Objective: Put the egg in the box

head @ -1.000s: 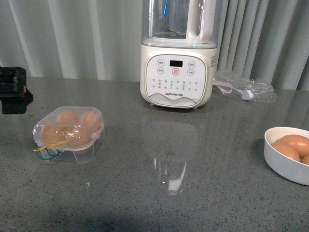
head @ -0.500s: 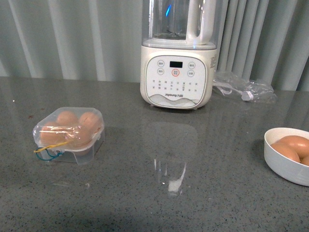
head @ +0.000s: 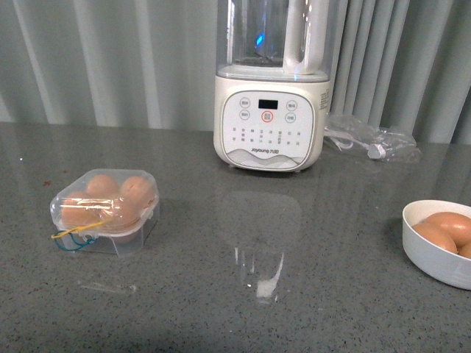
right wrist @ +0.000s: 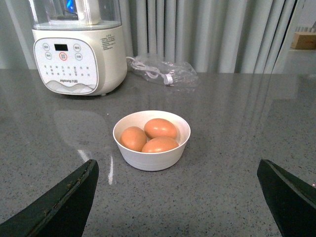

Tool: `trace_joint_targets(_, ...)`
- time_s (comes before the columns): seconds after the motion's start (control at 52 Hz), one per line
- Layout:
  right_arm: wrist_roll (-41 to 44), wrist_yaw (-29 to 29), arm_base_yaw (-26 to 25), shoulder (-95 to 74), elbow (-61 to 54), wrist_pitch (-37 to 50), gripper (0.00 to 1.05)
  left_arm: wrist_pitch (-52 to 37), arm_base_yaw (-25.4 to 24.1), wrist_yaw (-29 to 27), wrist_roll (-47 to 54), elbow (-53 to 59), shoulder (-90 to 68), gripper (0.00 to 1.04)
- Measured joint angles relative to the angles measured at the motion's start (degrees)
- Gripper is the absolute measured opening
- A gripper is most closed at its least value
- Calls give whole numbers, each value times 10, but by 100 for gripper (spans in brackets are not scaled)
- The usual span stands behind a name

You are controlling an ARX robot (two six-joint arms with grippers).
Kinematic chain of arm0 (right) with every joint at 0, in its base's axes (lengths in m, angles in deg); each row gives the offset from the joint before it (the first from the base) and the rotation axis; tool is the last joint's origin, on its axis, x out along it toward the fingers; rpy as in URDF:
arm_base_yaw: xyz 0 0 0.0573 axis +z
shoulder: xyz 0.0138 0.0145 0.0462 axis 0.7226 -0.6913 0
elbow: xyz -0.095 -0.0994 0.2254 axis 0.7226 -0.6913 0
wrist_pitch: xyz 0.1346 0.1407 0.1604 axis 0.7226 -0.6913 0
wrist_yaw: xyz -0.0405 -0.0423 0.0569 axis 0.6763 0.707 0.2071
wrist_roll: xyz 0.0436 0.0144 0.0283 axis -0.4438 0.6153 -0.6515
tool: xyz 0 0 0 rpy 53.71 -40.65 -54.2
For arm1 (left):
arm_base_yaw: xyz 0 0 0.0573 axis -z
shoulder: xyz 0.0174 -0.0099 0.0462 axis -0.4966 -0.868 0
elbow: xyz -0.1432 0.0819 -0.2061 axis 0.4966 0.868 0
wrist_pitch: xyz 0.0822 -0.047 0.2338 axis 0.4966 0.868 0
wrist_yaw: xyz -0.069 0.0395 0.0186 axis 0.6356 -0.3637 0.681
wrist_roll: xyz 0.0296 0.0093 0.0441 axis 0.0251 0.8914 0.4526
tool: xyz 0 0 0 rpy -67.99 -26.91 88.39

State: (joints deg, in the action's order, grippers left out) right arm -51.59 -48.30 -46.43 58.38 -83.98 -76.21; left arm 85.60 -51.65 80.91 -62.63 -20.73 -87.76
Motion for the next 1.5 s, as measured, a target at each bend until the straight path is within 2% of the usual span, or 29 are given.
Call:
trace_joint_targets(0.173, 0, 0, 0, 0, 0, 0, 97, 31, -42, 41, 15, 12, 33, 98)
trace_joint_targets(0.346, 0, 0, 0, 0, 0, 0, 97, 21, -58, 35, 20, 30, 47, 96)
trace_joint_targets(0.385, 0, 0, 0, 0, 0, 0, 97, -94, -40, -29, -19, 82, 73, 86)
trace_joint_targets(0.442, 0, 0, 0, 0, 0, 0, 97, -186, -9, -73, -52, 130, 106, 74)
trace_joint_targets(0.577, 0, 0, 0, 0, 0, 0, 97, -203, 36, -116, -76, 151, 148, 54)
trace_joint_targets(0.904, 0, 0, 0, 0, 0, 0, 97, -177, 119, -196, -90, 190, 210, 3)
trace_joint_targets(1.038, 0, 0, 0, 0, 0, 0, 97, -167, 141, -219, -92, 198, 228, 4)
trace_joint_targets(1.154, 0, 0, 0, 0, 0, 0, 97, -155, 202, -289, -93, 206, 247, 4)
trace_joint_targets(1.25, 0, -1, 0, 0, 0, 0, 97, -150, 217, -288, -93, 209, 257, 4)
trace_joint_targets(1.365, 0, 0, 0, 0, 0, 0, 97, -74, 219, -289, -93, 215, 321, 4)
trace_joint_targets(1.5, 0, 0, 0, 0, 0, 0, 97, -69, 219, -291, -93, 219, 361, 4)
